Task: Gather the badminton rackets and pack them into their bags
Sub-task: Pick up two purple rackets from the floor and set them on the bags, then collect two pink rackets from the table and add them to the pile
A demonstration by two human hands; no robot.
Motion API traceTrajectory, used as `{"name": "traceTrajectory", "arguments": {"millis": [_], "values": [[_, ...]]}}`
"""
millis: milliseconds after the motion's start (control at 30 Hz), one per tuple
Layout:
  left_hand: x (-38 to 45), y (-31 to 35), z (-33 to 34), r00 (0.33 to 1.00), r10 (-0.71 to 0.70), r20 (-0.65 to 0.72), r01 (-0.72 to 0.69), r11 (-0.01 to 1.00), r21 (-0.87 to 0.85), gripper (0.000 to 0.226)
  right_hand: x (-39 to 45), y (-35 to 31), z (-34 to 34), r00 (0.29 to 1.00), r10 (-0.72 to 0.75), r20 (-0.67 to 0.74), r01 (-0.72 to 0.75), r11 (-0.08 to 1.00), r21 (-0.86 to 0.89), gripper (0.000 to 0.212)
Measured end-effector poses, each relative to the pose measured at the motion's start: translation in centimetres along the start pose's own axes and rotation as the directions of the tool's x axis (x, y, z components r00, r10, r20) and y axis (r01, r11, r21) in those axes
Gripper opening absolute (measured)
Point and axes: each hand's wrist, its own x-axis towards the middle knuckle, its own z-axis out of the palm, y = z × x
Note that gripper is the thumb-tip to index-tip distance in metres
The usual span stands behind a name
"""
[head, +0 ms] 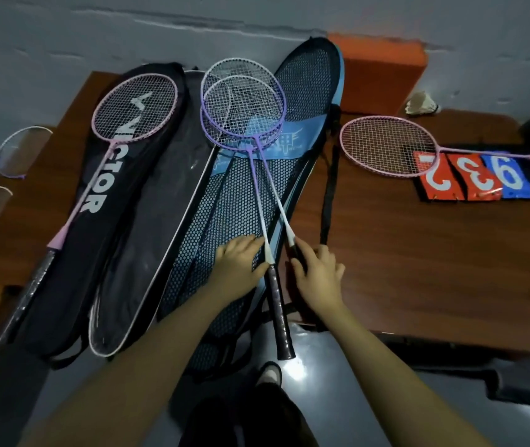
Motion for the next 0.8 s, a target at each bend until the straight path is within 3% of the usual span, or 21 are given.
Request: {"name": "traceTrajectory", "arguments": {"millis": [133,300,500,600,700,800], "values": [[-0.1,-0.1,-0.9,0.999,0.012,-0.047,-0.012,1.0,-0.006,0.05,0.3,-0.6,-0.6,1.0,-0.023,0.015,0.024,0.994,-0.111,0.041],[-1.6,-3.1,-4.6,0.979,-0.091,-0.184,0.079,0.994,-0.071,0.044,0.9,-4.5,-1.2,0.994,-0.107,-0.015,0.107,0.994,-0.021,0.039],[-5.2,-11.7,-11.1,0.921,-0.244,-0.302,0.223,0.969,-0.103,0.053,2.3,-13.8,2.1,0.963,-0.268,0.0,0.265,0.953,0.146,0.04],[-7.3,-17.4,-13.4,0.885,-0.317,-0.342,0.298,0.948,-0.107,0.056,2.5,-18.9,5.3,0.925,-0.373,0.072,0.362,0.922,0.138,0.038],[-8.7,-23.0,-14.1,0.881,-0.384,-0.276,0.369,0.923,-0.107,0.05,2.8,-23.6,9.1,0.873,-0.464,0.151,0.46,0.886,0.059,0.037],[-8.9,-27.5,-14.2,0.903,-0.396,-0.17,0.388,0.918,-0.079,0.052,3.4,-28.0,12.7,0.875,-0.446,0.188,0.444,0.894,0.06,0.036]]}}
